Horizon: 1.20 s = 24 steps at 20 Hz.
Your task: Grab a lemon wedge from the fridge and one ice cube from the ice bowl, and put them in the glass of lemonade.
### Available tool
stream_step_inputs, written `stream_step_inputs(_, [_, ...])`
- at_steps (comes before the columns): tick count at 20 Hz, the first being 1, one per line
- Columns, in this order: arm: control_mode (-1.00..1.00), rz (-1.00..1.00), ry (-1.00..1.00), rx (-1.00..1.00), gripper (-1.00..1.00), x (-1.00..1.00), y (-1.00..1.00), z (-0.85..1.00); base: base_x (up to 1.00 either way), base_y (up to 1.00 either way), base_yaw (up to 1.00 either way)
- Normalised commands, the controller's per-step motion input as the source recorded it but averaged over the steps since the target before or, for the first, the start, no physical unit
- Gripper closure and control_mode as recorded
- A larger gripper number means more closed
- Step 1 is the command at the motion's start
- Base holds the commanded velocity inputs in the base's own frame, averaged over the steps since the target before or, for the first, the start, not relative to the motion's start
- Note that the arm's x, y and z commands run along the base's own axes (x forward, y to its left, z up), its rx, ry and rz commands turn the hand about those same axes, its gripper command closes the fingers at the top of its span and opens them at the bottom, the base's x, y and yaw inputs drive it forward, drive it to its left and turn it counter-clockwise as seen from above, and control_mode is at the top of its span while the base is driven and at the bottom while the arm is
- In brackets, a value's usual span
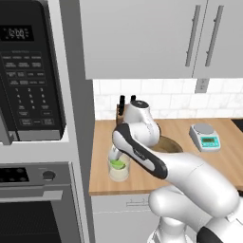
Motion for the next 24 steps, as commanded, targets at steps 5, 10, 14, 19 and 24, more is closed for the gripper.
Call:
stream_step_inputs(5, [-1.0, -0.07, -0.07, 0.03, -1.0, -0.21, -0.11, 0.0, 0.0, 0.0, 0.0])
stream_step_inputs(10, [-1.0, -0.17, -0.26, 0.1, -1.0, -0.57, -0.36, 0.09, 0.0, 0.0, 0.0])
stream_step_inputs(14, [-1.0, -0.19, -0.1, 0.0, -1.0, -0.18, -0.39, 0.65, 0.0, 0.0, 0.0])
stream_step_inputs(19, [-1.0, -0.19, 0.0, 0.0, -1.0, -0.1, -0.57, 0.83, 0.0, 0.0, 0.0])
stream_step_inputs(24, [-1.0, -0.18, 0.0, 0.07, -1.0, -0.01, -0.7, -0.01, 0.0, 0.0, 0.0])
